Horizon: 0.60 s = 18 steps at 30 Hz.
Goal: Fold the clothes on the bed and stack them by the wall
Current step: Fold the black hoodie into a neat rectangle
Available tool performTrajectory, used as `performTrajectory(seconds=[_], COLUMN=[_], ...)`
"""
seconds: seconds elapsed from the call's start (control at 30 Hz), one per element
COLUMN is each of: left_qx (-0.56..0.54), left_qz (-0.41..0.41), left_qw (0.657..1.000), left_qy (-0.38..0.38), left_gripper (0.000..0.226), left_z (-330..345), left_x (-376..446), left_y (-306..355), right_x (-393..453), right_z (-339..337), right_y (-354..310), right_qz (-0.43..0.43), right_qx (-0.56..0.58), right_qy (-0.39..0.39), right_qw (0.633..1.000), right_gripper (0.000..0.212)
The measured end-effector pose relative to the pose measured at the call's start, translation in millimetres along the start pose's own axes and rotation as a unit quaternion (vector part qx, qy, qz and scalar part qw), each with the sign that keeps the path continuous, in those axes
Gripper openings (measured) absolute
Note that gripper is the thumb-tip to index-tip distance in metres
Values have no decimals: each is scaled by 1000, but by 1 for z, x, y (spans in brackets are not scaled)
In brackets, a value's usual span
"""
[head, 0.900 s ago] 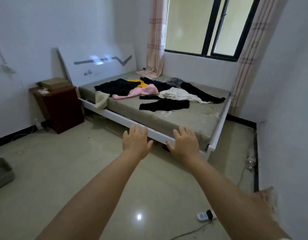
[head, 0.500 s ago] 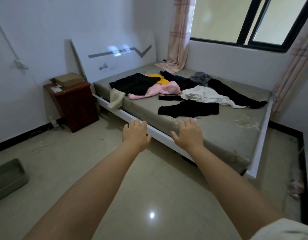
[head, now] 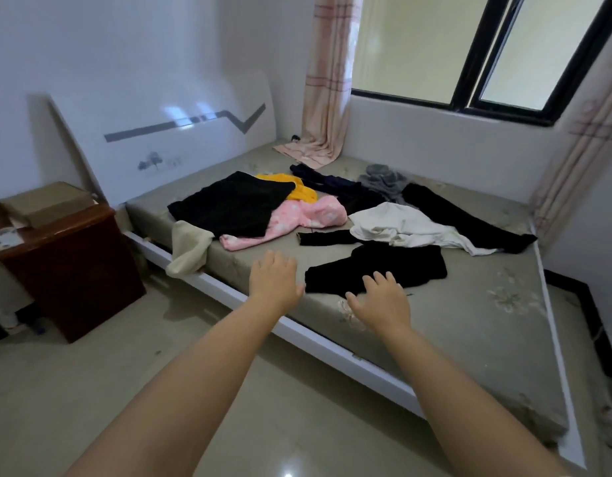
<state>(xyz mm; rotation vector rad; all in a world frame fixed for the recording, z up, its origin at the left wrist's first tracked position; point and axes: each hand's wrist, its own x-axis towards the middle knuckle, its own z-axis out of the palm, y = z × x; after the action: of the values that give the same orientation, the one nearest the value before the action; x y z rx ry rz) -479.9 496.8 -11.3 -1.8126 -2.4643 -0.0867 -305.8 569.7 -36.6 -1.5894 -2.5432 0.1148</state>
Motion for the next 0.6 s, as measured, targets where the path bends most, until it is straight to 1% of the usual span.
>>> performTrajectory(seconds=[0.13, 0.23, 0.43, 0.53, 0.6], left_qx=[-11, -16, 12, 18, 19], left_qz=[28, 26, -56, -98, -127], left_qw=[999, 999, 998, 994, 991], left_qy=[-22, -31, -34, -51, -48], left_gripper=[44, 45, 48, 48, 46], left_z=[32, 53, 66, 73, 81], left_x=[91, 157, 280, 320, 343], left_y=[-9, -23, -87, -130, -164], right_x=[84, 158, 316, 379, 416], right_z=[23, 36, 51, 62, 73], right_y=[11, 6, -43, -77, -104], right_qz=[34, 16, -55, -96, -124], right_qx=[-11, -23, 14, 18, 16], right_qy=[-9, -15, -19, -32, -42], right_qw=[999, 999, 998, 995, 991], right_gripper=[55, 55, 52, 51, 50])
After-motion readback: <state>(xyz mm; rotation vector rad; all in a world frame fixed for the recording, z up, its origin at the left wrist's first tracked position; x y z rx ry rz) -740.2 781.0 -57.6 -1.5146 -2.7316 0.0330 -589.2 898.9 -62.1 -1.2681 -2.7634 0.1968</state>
